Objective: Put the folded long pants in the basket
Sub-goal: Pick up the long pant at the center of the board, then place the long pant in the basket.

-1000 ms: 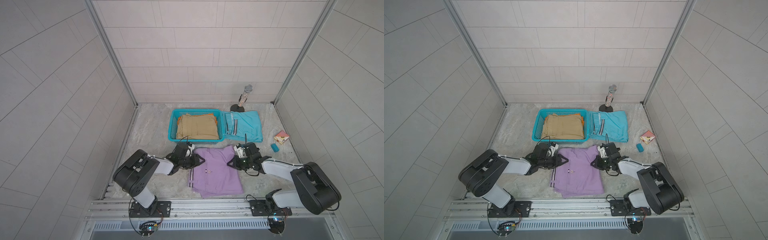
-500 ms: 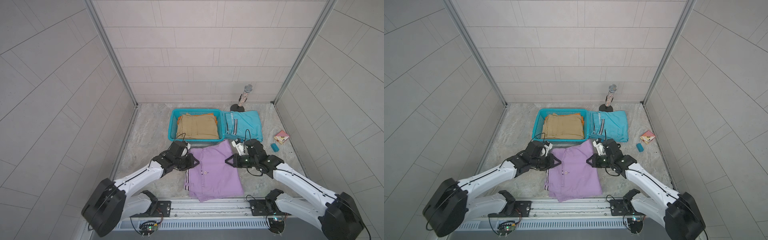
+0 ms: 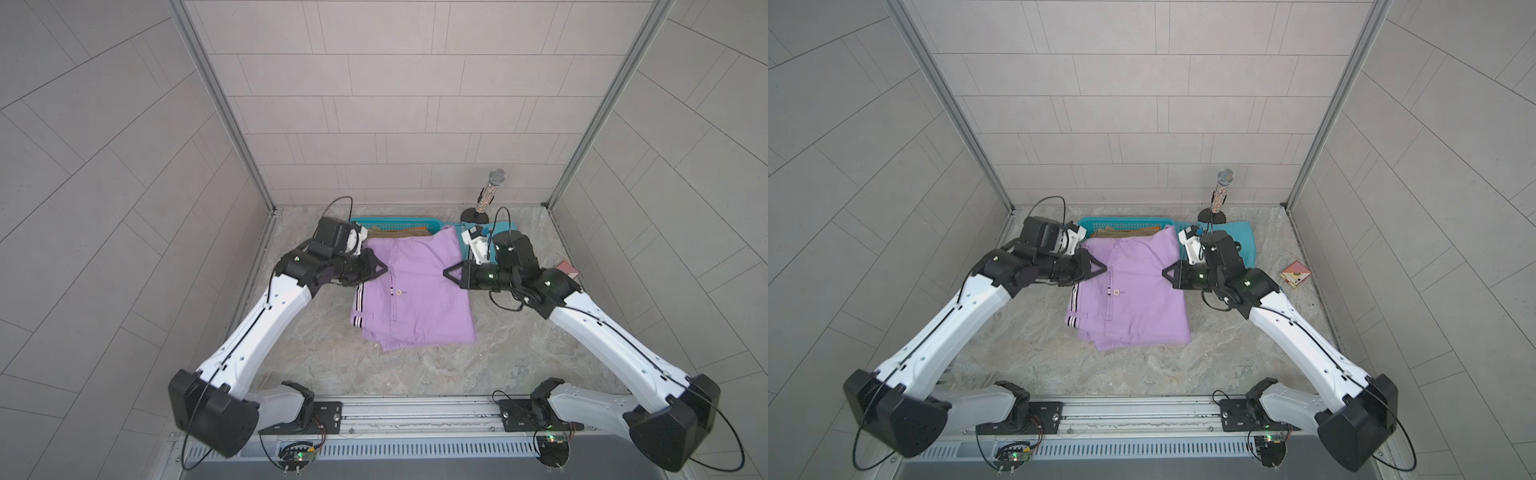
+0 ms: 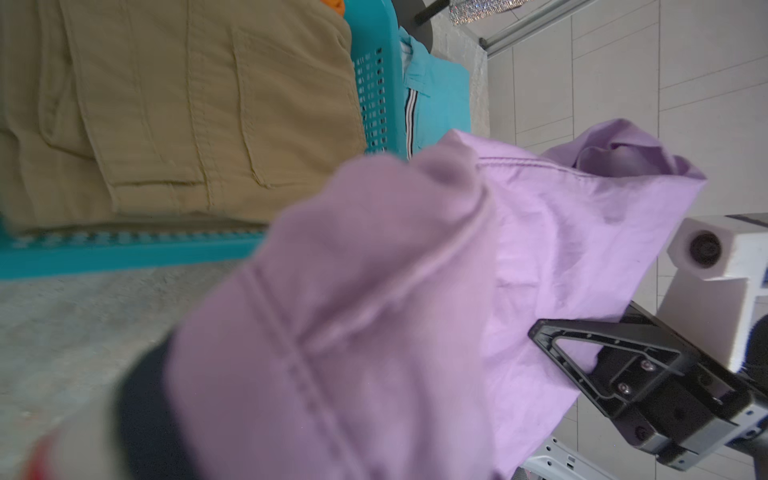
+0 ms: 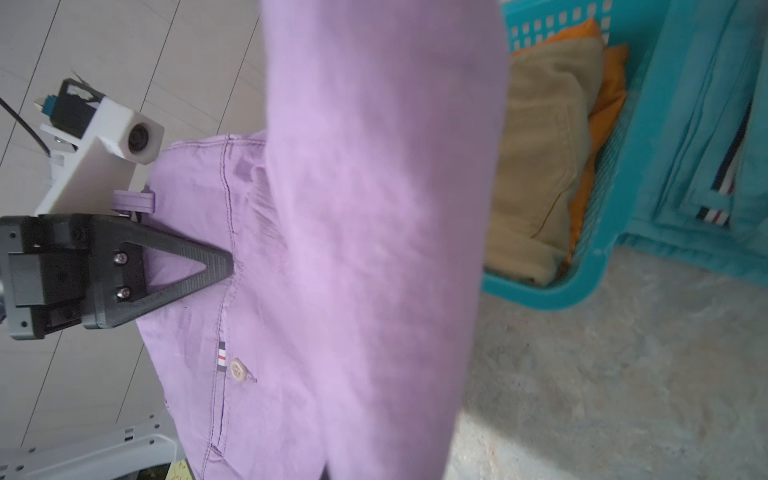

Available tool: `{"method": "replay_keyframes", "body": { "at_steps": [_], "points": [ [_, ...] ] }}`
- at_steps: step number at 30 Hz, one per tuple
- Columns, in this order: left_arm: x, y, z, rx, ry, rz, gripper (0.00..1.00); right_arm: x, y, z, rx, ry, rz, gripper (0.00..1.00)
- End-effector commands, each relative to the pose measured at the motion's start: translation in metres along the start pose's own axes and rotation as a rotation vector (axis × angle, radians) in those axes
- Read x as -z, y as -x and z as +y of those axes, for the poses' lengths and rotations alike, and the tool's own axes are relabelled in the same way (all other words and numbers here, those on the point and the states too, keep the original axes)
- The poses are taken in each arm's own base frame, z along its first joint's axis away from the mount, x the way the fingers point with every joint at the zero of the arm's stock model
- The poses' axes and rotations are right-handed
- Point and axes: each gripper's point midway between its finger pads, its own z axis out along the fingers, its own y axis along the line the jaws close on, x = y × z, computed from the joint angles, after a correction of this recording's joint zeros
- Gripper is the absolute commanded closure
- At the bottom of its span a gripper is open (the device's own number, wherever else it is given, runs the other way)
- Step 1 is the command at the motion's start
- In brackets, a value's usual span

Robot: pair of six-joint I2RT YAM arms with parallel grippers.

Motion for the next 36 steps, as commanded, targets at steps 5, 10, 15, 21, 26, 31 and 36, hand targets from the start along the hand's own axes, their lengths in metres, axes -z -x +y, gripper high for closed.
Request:
{"method": "replay_keyframes", "body": {
  "at_steps": [5, 10, 15, 21, 26, 31, 36],
  "points": [
    [-0.021, 0.081, 0.038, -0.001, 0.13, 0.022, 1.0, -0.063, 0.067, -0.021, 0.013, -0.071, -0.077, 1.0],
    [-0.049, 0.122, 0.068, 0.1, 0.135, 0.018, 1.0, -0.107, 0.089, -0.038, 0.02, -0.101, -0.078, 1.0],
    [-0.073, 0.148, 0.088, 0.095, 0.193, 0.004, 1.0, -0.143, 0.107, -0.058, 0.009, -0.123, -0.071, 1.0],
    [-0.111, 0.164, 0.101, 0.134, 0.163, 0.035, 1.0, -0.171, 0.115, -0.075, 0.036, -0.152, -0.061, 1.0],
    [-0.132, 0.165, 0.119, 0.138, 0.196, 0.08, 1.0, -0.196, 0.097, -0.105, 0.035, -0.202, -0.011, 1.0],
    [-0.145, 0.153, 0.136, 0.149, 0.226, 0.127, 0.68, -0.205, 0.074, -0.122, 0.007, -0.212, 0.034, 1.0],
    [-0.117, 0.162, 0.107, 0.104, 0.205, 0.052, 0.18, -0.181, 0.086, -0.107, 0.034, -0.222, -0.002, 0.67]
  ]
}}
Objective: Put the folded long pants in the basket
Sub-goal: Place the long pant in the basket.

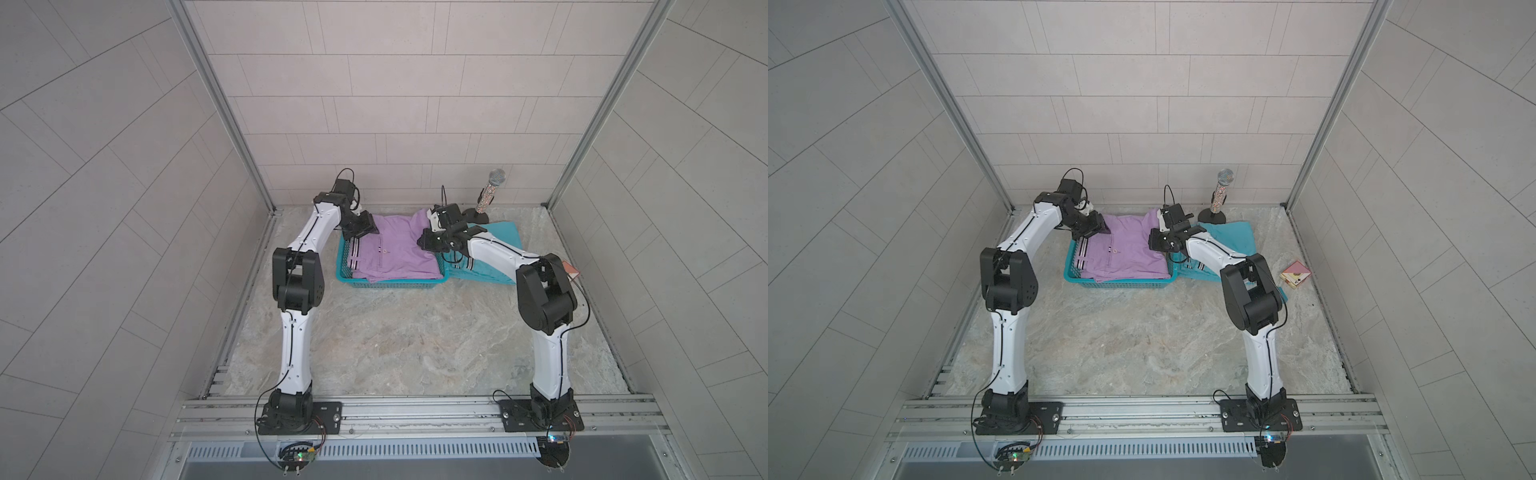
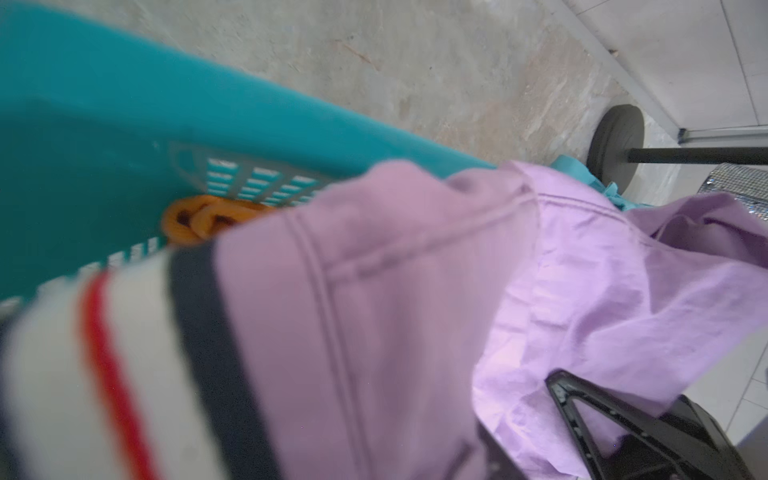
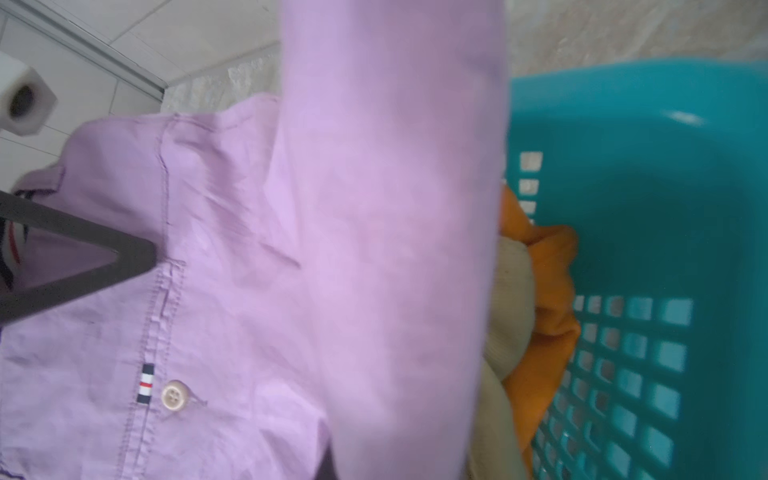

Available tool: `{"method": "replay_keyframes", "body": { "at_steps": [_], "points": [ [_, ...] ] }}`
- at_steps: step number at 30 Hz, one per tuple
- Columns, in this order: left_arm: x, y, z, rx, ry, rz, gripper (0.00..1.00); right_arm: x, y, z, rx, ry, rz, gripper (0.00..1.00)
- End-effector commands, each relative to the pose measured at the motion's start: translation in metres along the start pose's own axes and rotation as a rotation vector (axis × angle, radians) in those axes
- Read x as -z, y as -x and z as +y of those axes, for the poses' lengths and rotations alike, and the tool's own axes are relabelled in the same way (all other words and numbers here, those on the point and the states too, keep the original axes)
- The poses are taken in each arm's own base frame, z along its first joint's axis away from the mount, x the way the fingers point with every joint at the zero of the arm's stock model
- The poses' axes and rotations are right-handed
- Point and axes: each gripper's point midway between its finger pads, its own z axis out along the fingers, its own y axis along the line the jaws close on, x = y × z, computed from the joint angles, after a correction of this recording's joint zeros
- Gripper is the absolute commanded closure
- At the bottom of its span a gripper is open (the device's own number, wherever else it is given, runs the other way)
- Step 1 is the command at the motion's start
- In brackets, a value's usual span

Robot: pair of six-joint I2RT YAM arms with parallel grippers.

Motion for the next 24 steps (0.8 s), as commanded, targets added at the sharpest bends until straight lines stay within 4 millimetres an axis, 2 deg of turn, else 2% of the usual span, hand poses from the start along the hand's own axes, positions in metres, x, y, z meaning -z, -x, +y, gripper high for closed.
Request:
{"method": "replay_keyframes", "body": {
  "at_steps": [1, 4, 7, 9, 10, 11, 12, 13, 15, 18, 20, 24],
  "points": [
    [0.05, 0.001, -0.031, -0.061, -0.029, -0.089, 0.11, 0.039, 0.02, 0.021, 0.043, 0.002, -0.06, 0.6],
    [0.083, -0.002, -0.042, -0.083, -0.026, -0.138, 0.05, 0.072, 0.034, 0.032, 0.086, -0.03, -0.096, 0.54],
    [0.115, -0.011, -0.042, -0.087, 0.022, -0.181, 0.07, 0.104, 0.042, 0.044, 0.136, -0.067, -0.135, 0.52],
    [0.132, -0.021, -0.041, -0.08, 0.047, -0.203, 0.22, 0.12, 0.041, 0.054, 0.157, -0.068, -0.149, 0.52],
    [0.139, -0.028, -0.041, -0.071, 0.055, -0.21, 0.42, 0.125, 0.037, 0.059, 0.162, -0.062, -0.144, 0.54],
    [0.144, -0.035, -0.039, -0.058, 0.067, -0.217, 0.69, 0.128, 0.032, 0.063, 0.158, -0.055, -0.134, 0.56],
    [0.146, -0.042, -0.038, -0.049, 0.076, -0.216, 0.85, 0.127, 0.025, 0.067, 0.157, -0.044, -0.116, 0.57],
    [0.147, -0.05, -0.037, -0.045, 0.075, -0.216, 0.92, 0.124, 0.017, 0.07, 0.156, -0.032, -0.096, 0.58],
    [0.137, -0.063, -0.043, -0.044, 0.029, -0.219, 0.94, 0.115, -0.001, 0.07, 0.144, -0.023, -0.061, 0.58],
    [0.103, -0.075, -0.045, -0.019, -0.059, -0.208, 0.96, 0.091, -0.026, 0.058, 0.114, -0.034, -0.005, 0.6],
    [0.075, -0.081, -0.032, 0.006, -0.048, -0.161, 1.0, 0.069, -0.044, 0.047, 0.091, -0.042, 0.058, 0.63],
    [0.024, -0.09, -0.009, 0.038, -0.037, -0.058, 1.0, 0.036, -0.082, 0.026, 0.056, -0.07, 0.2, 0.64]
  ]
}}
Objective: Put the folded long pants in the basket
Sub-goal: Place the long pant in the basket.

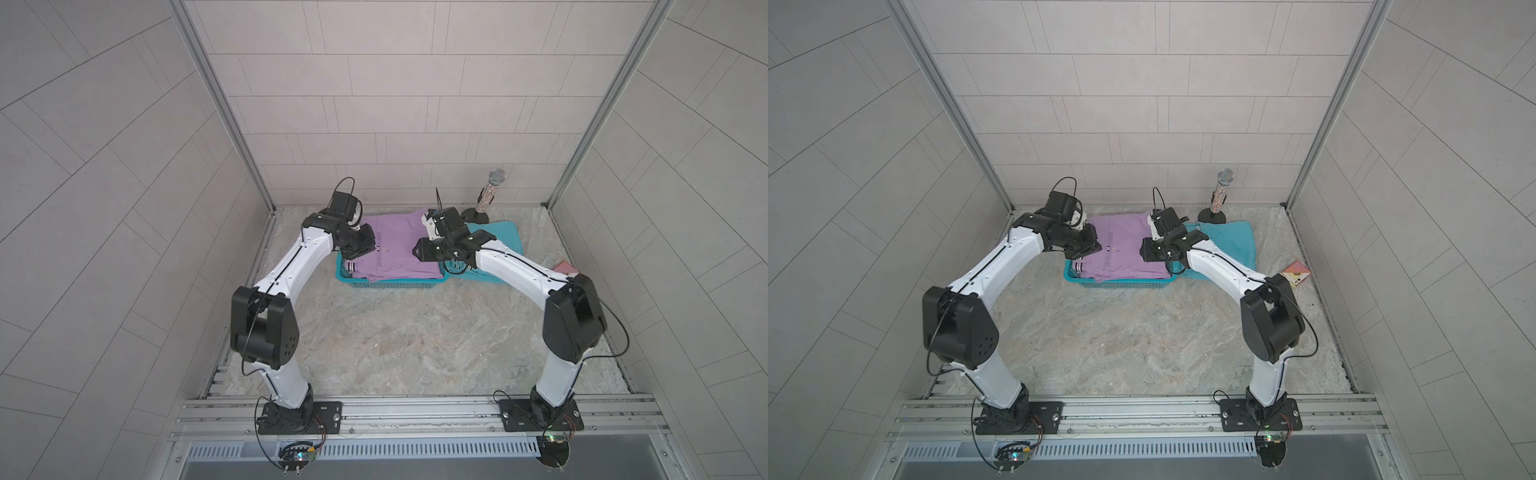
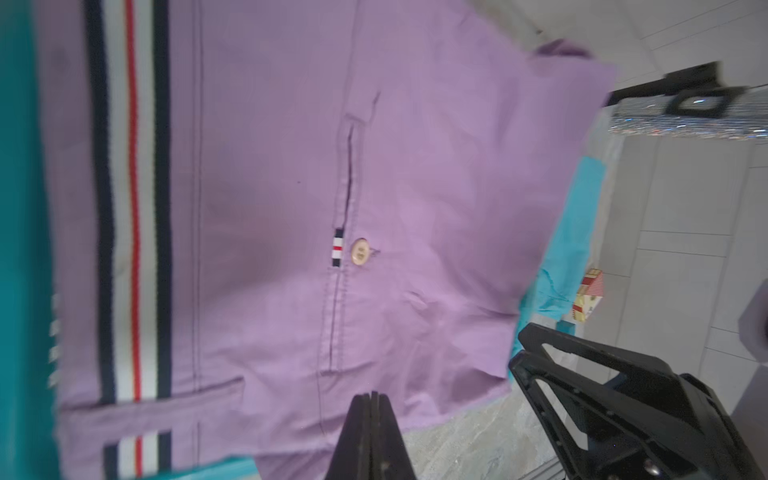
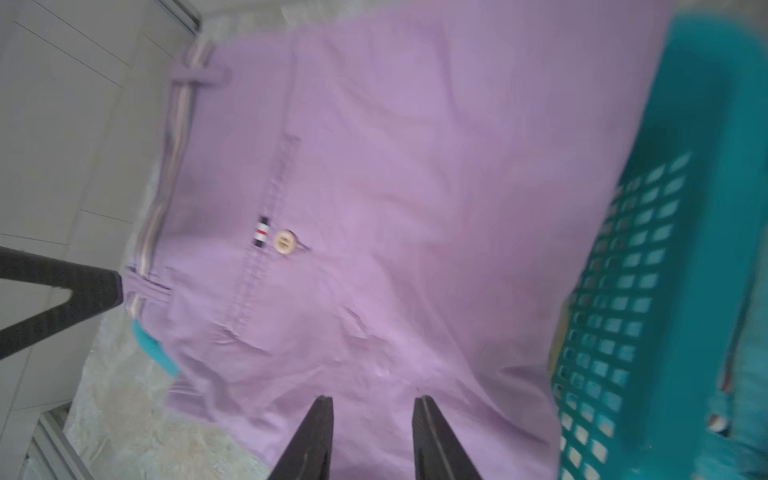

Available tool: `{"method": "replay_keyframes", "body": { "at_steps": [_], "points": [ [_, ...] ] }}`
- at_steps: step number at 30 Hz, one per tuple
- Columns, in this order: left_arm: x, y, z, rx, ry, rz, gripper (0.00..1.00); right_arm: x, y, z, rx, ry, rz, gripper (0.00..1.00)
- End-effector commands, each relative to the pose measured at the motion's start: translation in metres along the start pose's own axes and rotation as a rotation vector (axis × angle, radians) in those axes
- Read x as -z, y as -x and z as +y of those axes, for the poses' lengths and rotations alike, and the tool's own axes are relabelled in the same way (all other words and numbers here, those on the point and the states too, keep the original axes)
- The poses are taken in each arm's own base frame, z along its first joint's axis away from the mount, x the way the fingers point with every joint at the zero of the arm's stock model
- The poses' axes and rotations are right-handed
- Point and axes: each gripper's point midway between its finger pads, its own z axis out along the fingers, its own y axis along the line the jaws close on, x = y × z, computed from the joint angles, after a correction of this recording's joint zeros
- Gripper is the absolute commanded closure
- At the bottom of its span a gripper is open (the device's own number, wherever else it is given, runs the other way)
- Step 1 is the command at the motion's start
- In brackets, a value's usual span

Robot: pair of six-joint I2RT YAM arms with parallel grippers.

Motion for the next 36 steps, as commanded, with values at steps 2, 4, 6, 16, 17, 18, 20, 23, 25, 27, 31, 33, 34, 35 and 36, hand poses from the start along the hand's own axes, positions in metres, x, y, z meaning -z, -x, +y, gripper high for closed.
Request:
{"method": "replay_keyframes", "body": {
  "at_steps": [2, 4, 6, 16, 17, 18, 20, 23, 25, 27, 31, 33, 34, 35, 36],
  "points": [
    [-0.042, 0.002, 0.018, 0.039, -0.015, 0.054, 1.0, -0.031, -0.041, -0.022, -0.054, -0.041, 0.141, 0.64],
    [-0.06, 0.0, 0.033, 0.061, 0.012, 0.081, 1.0, -0.039, -0.052, -0.03, -0.06, -0.059, 0.168, 0.64],
    [-0.073, -0.002, 0.045, 0.076, 0.028, 0.102, 1.0, -0.044, -0.058, -0.035, -0.063, -0.074, 0.182, 0.64],
    [0.007, 0.027, 0.001, 0.011, -0.041, -0.077, 1.0, 0.023, -0.001, 0.001, -0.017, -0.006, -0.01, 0.6],
    [0.023, 0.034, -0.009, -0.002, -0.055, -0.119, 1.0, 0.034, 0.011, 0.008, -0.007, 0.007, -0.049, 0.59],
    [0.034, 0.04, -0.016, -0.012, -0.068, -0.152, 1.0, 0.044, 0.022, 0.015, 0.002, 0.019, -0.087, 0.59],
    [0.054, 0.054, -0.031, -0.046, -0.082, -0.208, 1.0, 0.057, 0.047, 0.021, 0.01, 0.024, -0.175, 0.58],
    [0.052, 0.069, -0.039, -0.073, -0.065, -0.192, 1.0, 0.057, 0.075, 0.02, 0.004, 0.016, -0.235, 0.56],
    [0.042, 0.08, -0.045, -0.086, -0.078, -0.179, 1.0, 0.044, 0.09, 0.014, -0.017, 0.013, -0.241, 0.56],
    [0.025, 0.092, -0.044, -0.093, -0.063, -0.174, 1.0, 0.022, 0.101, 0.004, -0.038, 0.002, -0.228, 0.58],
    [-0.02, 0.111, -0.029, -0.093, -0.009, -0.121, 1.0, -0.022, 0.111, -0.023, -0.052, -0.074, -0.198, 0.6],
    [-0.045, 0.112, -0.019, -0.078, 0.006, -0.066, 1.0, -0.041, 0.107, -0.035, -0.052, -0.106, -0.164, 0.61],
    [-0.056, 0.111, -0.012, -0.073, 0.02, -0.032, 1.0, -0.05, 0.103, -0.041, -0.052, -0.122, -0.145, 0.61],
    [-0.065, 0.11, -0.005, -0.065, 0.037, -0.007, 1.0, -0.056, 0.099, -0.046, -0.053, -0.136, -0.13, 0.61],
    [-0.072, 0.11, -0.002, -0.063, 0.047, 0.005, 1.0, -0.062, 0.095, -0.052, -0.052, -0.151, -0.116, 0.62]
  ]
}}
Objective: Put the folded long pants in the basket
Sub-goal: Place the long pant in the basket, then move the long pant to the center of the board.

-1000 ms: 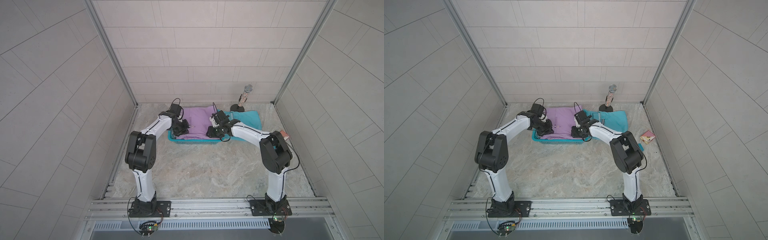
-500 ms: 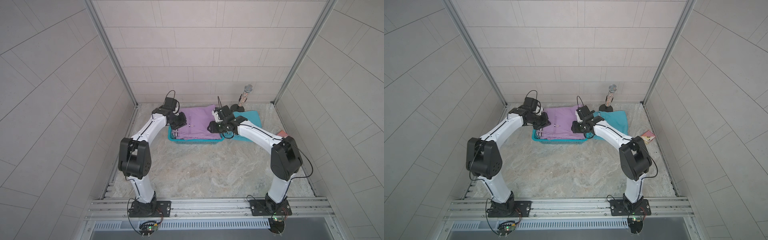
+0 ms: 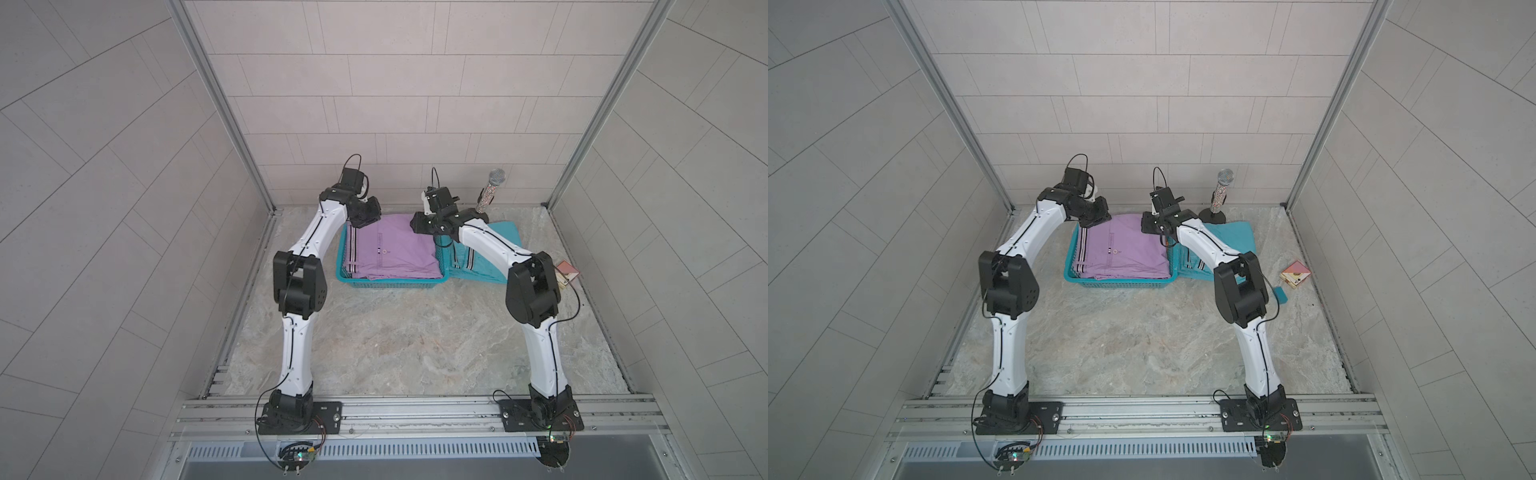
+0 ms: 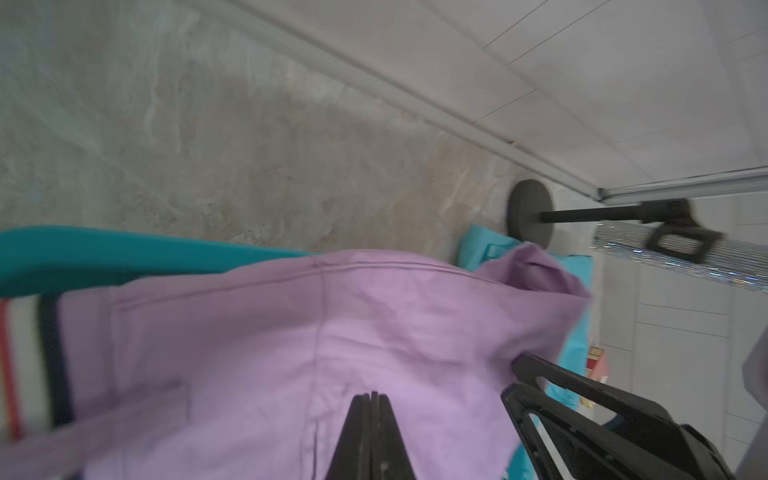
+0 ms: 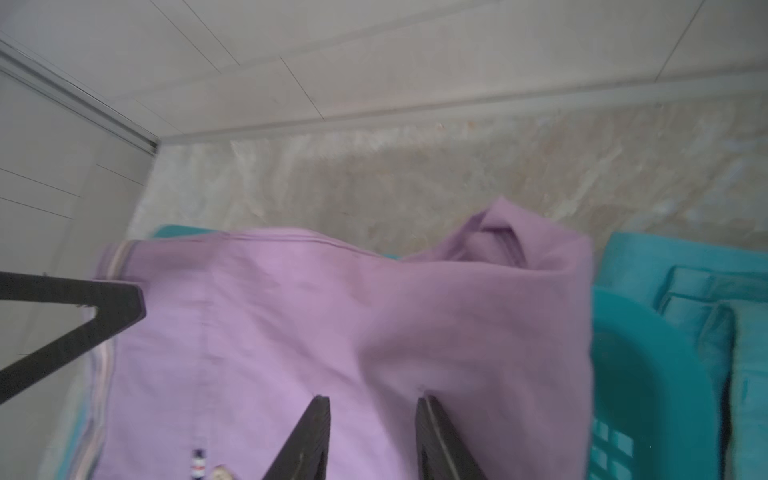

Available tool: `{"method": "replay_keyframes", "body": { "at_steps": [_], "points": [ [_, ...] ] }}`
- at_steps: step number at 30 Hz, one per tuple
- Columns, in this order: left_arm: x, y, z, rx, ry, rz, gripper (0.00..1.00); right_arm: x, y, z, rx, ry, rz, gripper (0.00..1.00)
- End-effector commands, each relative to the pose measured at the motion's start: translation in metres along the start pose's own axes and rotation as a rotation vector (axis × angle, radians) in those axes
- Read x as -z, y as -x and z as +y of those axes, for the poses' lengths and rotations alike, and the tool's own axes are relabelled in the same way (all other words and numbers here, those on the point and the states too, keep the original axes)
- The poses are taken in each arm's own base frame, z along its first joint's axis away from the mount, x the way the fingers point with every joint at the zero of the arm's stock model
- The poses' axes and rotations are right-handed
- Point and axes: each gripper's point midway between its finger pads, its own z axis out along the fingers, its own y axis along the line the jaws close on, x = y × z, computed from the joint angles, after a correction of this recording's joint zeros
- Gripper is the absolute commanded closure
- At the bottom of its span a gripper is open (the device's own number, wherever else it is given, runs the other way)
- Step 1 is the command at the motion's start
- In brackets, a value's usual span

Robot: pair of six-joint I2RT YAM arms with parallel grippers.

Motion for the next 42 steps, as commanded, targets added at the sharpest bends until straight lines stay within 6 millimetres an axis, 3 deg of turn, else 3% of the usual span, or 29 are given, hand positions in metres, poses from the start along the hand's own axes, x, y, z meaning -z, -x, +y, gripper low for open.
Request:
{"method": "replay_keyframes", "body": {
  "at_steps": [1, 5, 9, 10, 13, 15, 18, 21, 24, 27, 31, 37, 42],
  "points": [
    [-0.016, -0.018, 0.023, 0.01, 0.065, 0.109, 1.0, -0.005, -0.013, -0.015, 0.024, -0.077, 0.05, 0.62],
    [-0.024, -0.017, 0.03, 0.009, 0.085, 0.115, 1.0, -0.004, -0.015, -0.022, 0.021, -0.084, 0.063, 0.62],
    [0.01, -0.008, 0.004, -0.003, 0.035, 0.067, 0.99, 0.03, 0.006, -0.01, 0.027, -0.055, 0.016, 0.61],
    [0.027, -0.006, -0.008, -0.018, 0.022, 0.042, 0.86, 0.046, 0.014, -0.004, 0.031, -0.042, -0.007, 0.59],
    [0.082, -0.008, -0.039, -0.073, -0.005, -0.023, 0.33, 0.102, 0.031, 0.01, 0.031, 0.0, -0.076, 0.5],
    [0.117, -0.019, -0.056, -0.106, -0.019, -0.065, 0.12, 0.14, 0.033, 0.01, 0.015, 0.007, -0.13, 0.43],
    [0.156, -0.051, -0.079, -0.128, -0.102, -0.106, 0.04, 0.195, 0.021, -0.015, -0.068, -0.033, -0.242, 0.33],
    [0.169, -0.086, -0.074, -0.065, -0.175, -0.144, 0.02, 0.227, -0.016, -0.068, -0.225, -0.115, -0.336, 0.21],
    [0.172, -0.124, -0.059, 0.014, -0.251, -0.173, 0.0, 0.236, -0.062, -0.12, -0.415, -0.155, -0.352, 0.15],
    [0.162, -0.162, -0.029, 0.057, -0.217, -0.166, 0.0, 0.234, -0.105, -0.165, -0.556, -0.223, -0.316, 0.12],
    [0.144, -0.196, -0.005, 0.098, -0.229, -0.115, 0.0, 0.216, -0.145, -0.196, -0.645, -0.267, -0.211, 0.14],
    [0.136, -0.229, 0.024, 0.133, -0.232, -0.126, 0.0, 0.178, -0.161, -0.213, -0.695, -0.251, -0.133, 0.13],
    [0.124, -0.242, 0.034, 0.147, -0.217, -0.077, 0.0, 0.143, -0.163, -0.227, -0.696, -0.27, -0.074, 0.13]
  ]
}}
